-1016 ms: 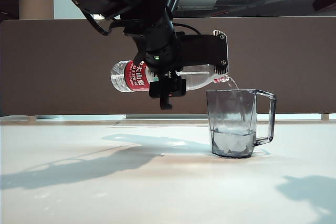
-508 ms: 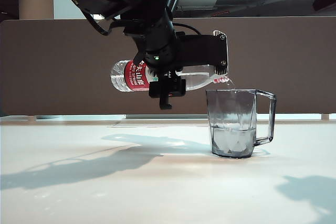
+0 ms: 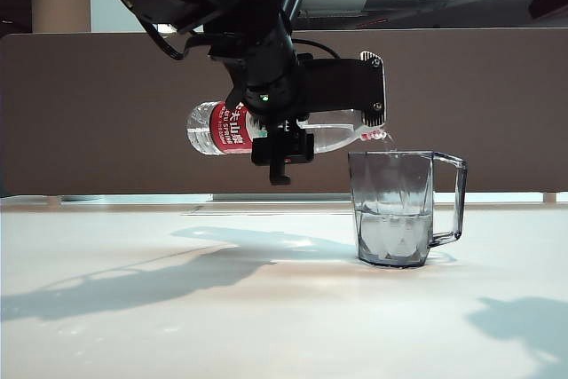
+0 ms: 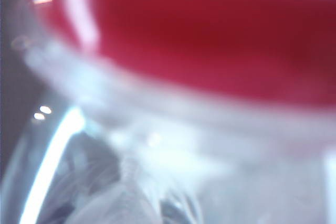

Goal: Pick up the mineral water bottle with the left hand on the table and pour water into the mug until it's half full.

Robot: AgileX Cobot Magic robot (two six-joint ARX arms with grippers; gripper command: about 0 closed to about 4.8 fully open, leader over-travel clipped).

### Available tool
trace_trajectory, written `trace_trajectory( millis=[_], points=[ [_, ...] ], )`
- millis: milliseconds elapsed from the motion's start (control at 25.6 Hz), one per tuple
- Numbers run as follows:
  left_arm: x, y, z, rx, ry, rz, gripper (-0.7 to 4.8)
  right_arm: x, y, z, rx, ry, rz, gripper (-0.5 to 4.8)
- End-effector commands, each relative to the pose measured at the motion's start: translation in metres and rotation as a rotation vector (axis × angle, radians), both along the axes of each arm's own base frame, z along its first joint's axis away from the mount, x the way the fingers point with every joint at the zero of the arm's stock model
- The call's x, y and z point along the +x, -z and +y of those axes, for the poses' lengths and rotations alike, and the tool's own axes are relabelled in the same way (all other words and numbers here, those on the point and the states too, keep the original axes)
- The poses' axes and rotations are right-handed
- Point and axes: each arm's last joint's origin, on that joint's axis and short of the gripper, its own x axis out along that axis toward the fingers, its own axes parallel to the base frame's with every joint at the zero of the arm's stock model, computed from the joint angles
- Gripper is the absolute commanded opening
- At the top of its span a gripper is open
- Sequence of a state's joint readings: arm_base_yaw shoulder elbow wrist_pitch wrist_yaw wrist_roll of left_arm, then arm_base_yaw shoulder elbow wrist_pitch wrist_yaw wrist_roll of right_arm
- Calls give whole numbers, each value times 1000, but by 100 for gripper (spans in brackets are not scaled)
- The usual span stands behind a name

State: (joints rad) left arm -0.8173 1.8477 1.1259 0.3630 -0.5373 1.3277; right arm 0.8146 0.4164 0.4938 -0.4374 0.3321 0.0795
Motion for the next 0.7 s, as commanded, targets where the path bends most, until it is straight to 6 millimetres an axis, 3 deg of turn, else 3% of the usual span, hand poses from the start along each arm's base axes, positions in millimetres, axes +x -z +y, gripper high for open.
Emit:
trace_trajectory(
  millis=[39, 430, 704],
  points=[
    [1, -12, -1, -110, -26, -30, 268, 0, -3, 0, 17, -1, -12, -2],
    [-3, -19, 0, -331, -37, 49, 268, 0, -4, 0, 19, -1, -13, -2],
    [-9, -40, 13, -706, -56, 263, 268, 0, -4, 0, 19, -1, -13, -2]
  ],
)
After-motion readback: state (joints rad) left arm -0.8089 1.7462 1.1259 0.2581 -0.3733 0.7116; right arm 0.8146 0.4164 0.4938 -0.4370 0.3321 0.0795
